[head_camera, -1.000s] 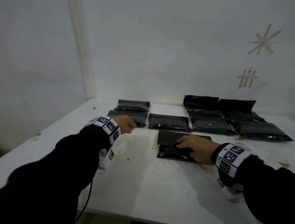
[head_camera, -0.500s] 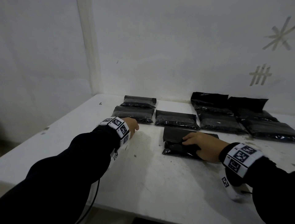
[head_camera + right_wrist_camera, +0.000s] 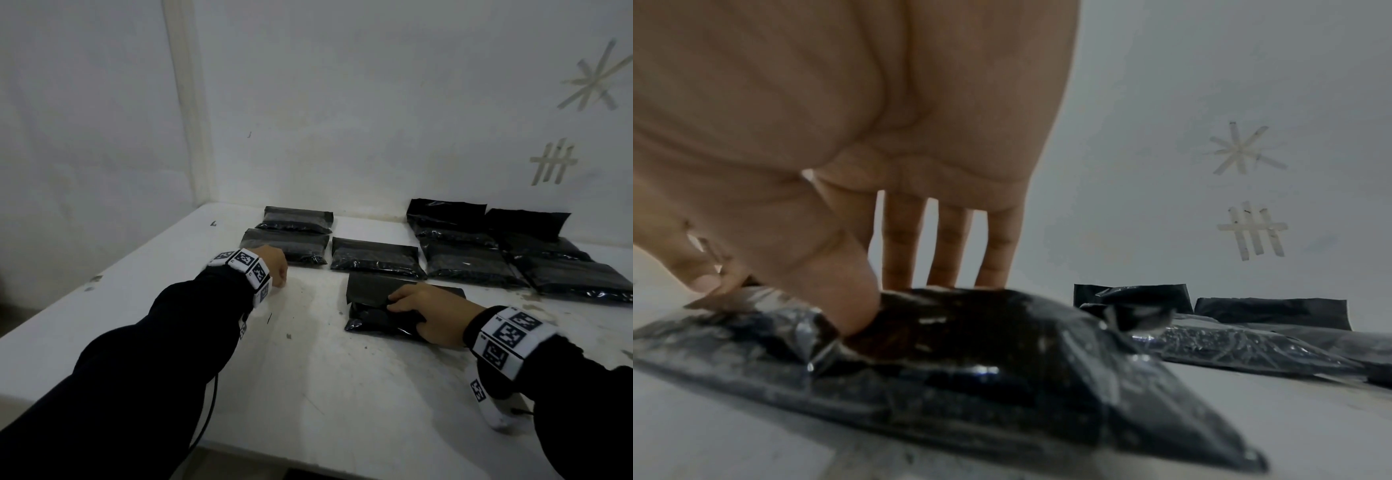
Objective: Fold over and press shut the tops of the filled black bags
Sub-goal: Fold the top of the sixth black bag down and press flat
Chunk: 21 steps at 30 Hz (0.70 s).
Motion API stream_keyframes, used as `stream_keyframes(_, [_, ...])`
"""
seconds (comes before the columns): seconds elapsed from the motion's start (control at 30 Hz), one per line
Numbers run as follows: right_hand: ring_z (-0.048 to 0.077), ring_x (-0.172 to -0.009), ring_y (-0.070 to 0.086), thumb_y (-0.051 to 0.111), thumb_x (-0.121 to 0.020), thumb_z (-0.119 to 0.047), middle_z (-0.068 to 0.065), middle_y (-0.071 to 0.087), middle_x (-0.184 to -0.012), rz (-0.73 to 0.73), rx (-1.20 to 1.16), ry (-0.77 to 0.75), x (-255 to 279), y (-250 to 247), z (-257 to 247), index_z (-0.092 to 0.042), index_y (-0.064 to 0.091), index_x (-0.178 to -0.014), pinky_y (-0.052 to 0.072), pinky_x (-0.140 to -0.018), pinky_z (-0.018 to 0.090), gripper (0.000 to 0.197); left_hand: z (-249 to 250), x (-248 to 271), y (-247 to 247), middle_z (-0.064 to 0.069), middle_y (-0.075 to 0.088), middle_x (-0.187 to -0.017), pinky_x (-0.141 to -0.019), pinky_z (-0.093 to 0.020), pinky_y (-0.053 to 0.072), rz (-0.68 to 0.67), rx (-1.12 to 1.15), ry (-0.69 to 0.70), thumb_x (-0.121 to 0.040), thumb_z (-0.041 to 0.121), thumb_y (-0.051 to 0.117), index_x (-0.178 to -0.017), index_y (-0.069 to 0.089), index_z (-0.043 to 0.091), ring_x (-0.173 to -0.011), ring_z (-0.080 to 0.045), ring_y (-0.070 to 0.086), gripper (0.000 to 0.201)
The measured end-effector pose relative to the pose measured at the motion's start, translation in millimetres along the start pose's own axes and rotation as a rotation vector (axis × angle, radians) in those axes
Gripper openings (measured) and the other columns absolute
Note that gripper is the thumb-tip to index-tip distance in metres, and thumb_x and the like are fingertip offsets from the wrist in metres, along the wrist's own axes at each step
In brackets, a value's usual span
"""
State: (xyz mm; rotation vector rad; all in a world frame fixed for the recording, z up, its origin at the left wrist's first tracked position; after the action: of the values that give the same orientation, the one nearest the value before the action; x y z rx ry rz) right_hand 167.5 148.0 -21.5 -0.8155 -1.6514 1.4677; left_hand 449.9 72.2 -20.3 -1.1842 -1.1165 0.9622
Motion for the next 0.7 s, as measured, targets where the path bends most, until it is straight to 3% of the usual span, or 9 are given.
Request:
stream_keyframes(0.2, [0.013,-0.134,0.033,0.046,-0.089,-0.002,-0.009,0.036,-0.148,0.009,-0.004,-0.001,-3,-1,-5,-0.023,0.049,-0.138,0.026,-0.105,0.018,0.052,1,5,-13,-0.002,0.072,-0.101,-0.08,-0.021,0.047,0.026,0.013,0.068,-0.087,0.016,0.059,-0.094,0.073,0.013,-0.096,-0.019,0.065,0.016])
stream_keyframes(0.4, [0.013,-0.134,0.033,0.046,-0.09,-0.003,-0.008,0.036,-0.147,0.006,0.005,0.003,-3,-2,-8,-0.022,0.049,-0.138,0.026,-0.105,0.019,0.051,18,10,-43,-0.005,0.07,-0.104,-0.09,-0.032,0.051,0.022,-0.101,0.12,-0.086,0.018,0.062,-0.101,0.072,0.011,-0.1,-0.024,0.064,0.019])
stream_keyframes(0.53, [0.015,-0.134,0.034,0.046,-0.089,-0.002,-0.006,0.037,-0.148,0.007,0.013,0.006,-4,2,-6,-0.021,0.05,-0.137,0.028,-0.107,0.021,0.052,38,15,-59,-0.007,0.068,-0.092,-0.082,-0.033,0.053,-0.008,-0.146,0.126,-0.084,0.02,0.065,-0.1,0.07,0.004,-0.092,-0.025,0.065,0.024])
stream_keyframes(0.63, [0.016,-0.134,0.034,0.046,-0.088,-0.002,-0.004,0.037,-0.147,0.011,0.006,0.009,-4,3,-7,-0.02,0.051,-0.136,0.028,-0.108,0.022,0.051,51,18,-67,-0.001,0.054,-0.068,-0.066,-0.028,0.044,-0.032,-0.237,0.121,-0.082,0.019,0.067,-0.073,0.063,0.01,-0.074,-0.022,0.056,0.014])
stream_keyframes(0.7, [0.018,-0.133,0.036,0.047,-0.088,-0.002,-0.001,0.036,-0.147,0.019,-0.002,0.007,-3,3,-7,-0.018,0.052,-0.136,0.029,-0.107,0.022,0.05,53,18,-74,0.003,0.053,-0.059,-0.063,-0.027,0.047,-0.037,-0.299,0.128,-0.077,0.015,0.069,-0.056,0.053,0.018,-0.069,-0.021,0.058,0.027])
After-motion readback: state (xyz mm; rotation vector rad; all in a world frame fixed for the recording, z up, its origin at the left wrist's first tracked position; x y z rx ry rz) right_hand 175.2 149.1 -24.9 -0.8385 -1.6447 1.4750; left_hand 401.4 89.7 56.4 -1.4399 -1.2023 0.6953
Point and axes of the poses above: each hand's wrist, its own x-axis away from the middle knuckle, its own y-axis out of the palm, z = x × y, the point moved 1 cm from there along -x, towards the middle knuckle
